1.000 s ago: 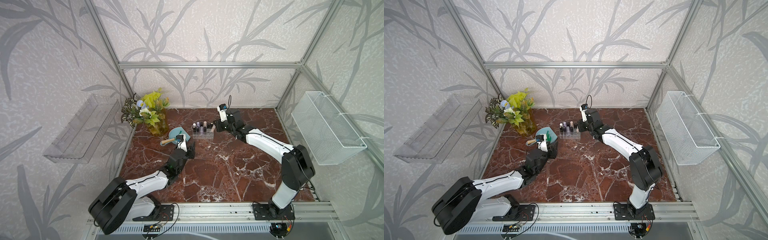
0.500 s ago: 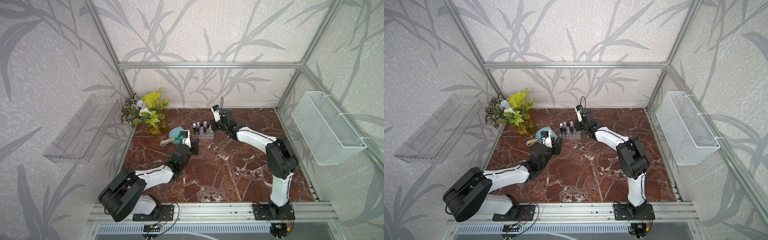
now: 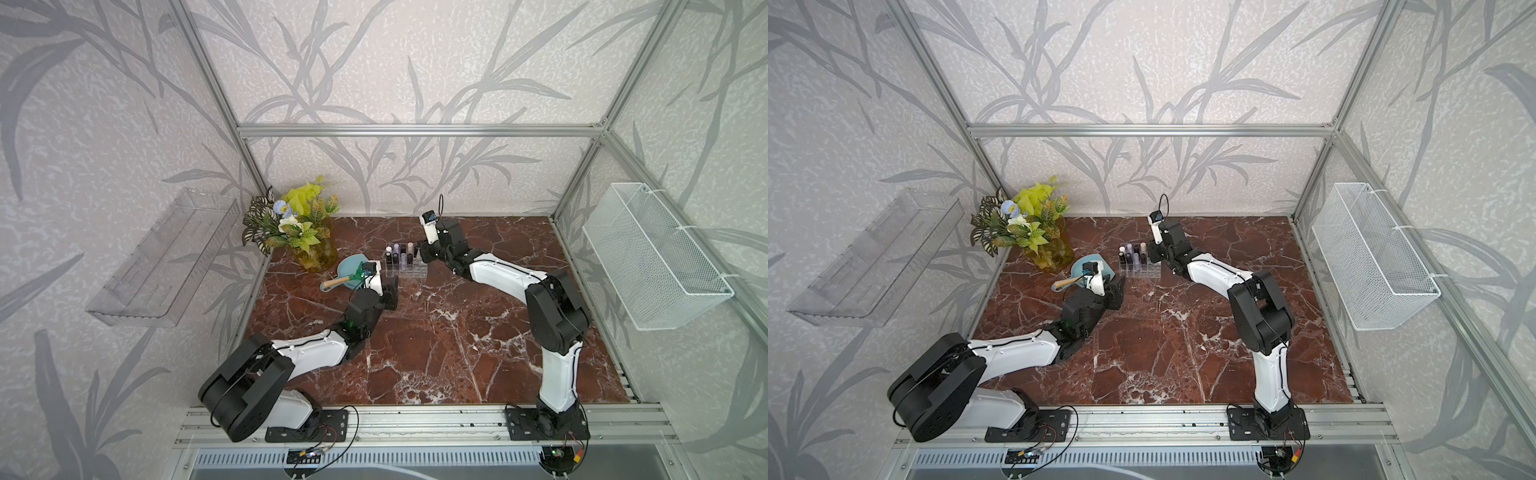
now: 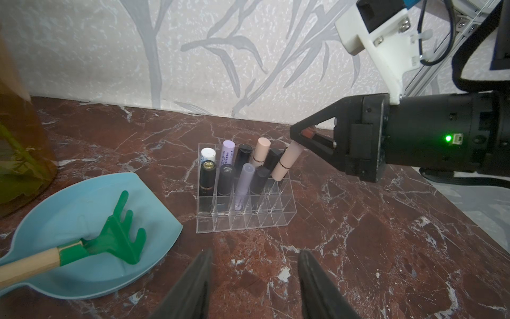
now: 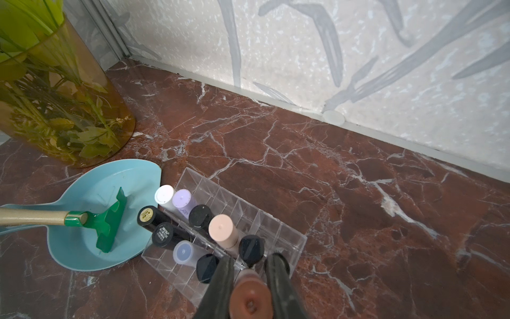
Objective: Arrange the lipsticks in the organizer
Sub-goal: Place the lipstick in the storage box.
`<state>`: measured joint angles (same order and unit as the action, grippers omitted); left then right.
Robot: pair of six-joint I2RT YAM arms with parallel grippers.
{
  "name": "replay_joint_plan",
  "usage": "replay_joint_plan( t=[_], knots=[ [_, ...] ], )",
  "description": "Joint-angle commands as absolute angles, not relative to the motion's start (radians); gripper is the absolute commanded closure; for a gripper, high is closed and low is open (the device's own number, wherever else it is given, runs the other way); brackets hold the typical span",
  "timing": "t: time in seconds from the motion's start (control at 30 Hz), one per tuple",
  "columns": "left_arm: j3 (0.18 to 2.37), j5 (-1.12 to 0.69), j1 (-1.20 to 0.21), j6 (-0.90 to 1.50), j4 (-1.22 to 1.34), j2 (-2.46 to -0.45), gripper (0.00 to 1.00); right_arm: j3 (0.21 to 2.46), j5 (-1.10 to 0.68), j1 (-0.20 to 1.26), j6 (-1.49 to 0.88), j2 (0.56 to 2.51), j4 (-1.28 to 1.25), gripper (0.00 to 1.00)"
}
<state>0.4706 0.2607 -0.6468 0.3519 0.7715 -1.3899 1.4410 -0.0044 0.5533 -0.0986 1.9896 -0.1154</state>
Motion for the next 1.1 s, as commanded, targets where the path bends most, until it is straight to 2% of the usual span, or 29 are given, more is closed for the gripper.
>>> replay_joint_plan(
  t=[0.0,1.07],
  knots=[
    [0.497,0.258,-0.642,0.347,0.787,-1.393,0.48,1.471,0.001,0.569,-0.081,2.005,-0.149,0.88],
    [0.489,0.270,-0.643,0.347,0.777,-1.371,0.48,1.470,0.030,0.577,-0.061,2.013,-0.096,0.88]
  ],
)
